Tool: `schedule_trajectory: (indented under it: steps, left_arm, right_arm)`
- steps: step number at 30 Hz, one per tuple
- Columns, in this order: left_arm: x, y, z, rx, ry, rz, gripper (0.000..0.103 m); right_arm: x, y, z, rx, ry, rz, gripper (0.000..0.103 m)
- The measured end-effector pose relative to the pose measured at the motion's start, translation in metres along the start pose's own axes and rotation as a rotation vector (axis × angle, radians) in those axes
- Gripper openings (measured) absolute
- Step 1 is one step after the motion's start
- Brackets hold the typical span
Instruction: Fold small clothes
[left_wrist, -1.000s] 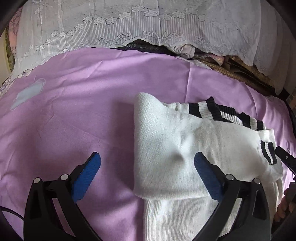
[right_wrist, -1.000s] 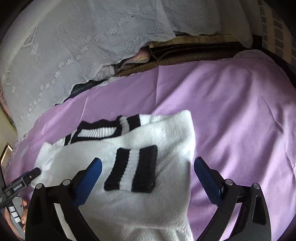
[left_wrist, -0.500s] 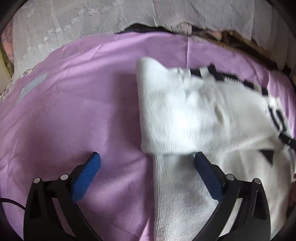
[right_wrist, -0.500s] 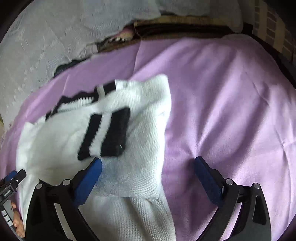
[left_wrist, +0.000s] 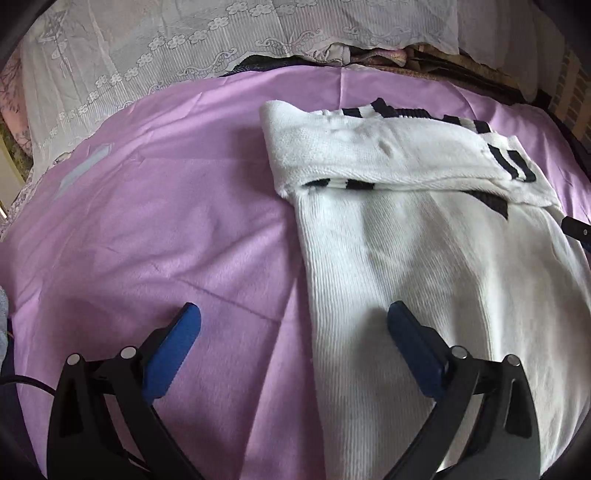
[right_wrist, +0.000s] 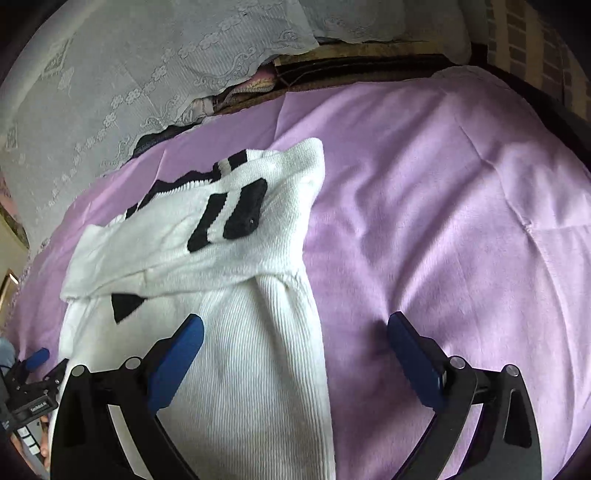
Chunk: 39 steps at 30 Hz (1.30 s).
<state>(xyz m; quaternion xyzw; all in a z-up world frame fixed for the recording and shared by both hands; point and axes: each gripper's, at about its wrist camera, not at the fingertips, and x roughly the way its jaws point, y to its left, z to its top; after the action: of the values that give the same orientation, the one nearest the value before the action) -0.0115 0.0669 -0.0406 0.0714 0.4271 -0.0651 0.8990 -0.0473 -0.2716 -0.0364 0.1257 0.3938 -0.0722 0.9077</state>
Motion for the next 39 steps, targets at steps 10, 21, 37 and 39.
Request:
schedule_trajectory:
  steps: [10,21,37,39]
  left_arm:
    - [-0.045,0.016,-0.071,-0.048,0.033,-0.113,0.099]
    - [-0.097,0.025,-0.135,-0.040,0.014,-0.190,0.099]
    - [-0.104,-0.004,-0.128,-0.012,0.050,-0.422,0.098]
    - [-0.100,-0.010,-0.125,-0.008,0.065,-0.490,0.094]
  right_arm:
    - [-0.061,0.007,-0.088,-0.156,0.015,-0.089,0.100]
    - [-0.116,-0.009,-0.142,-0.103,0.014,0.103,0.100]
    - [-0.134,-0.011,-0.169,0.028,0.107,0.503,0.070]
    - [-0.132,-0.004,-0.171,0.011,0.113,0.503,0.070]
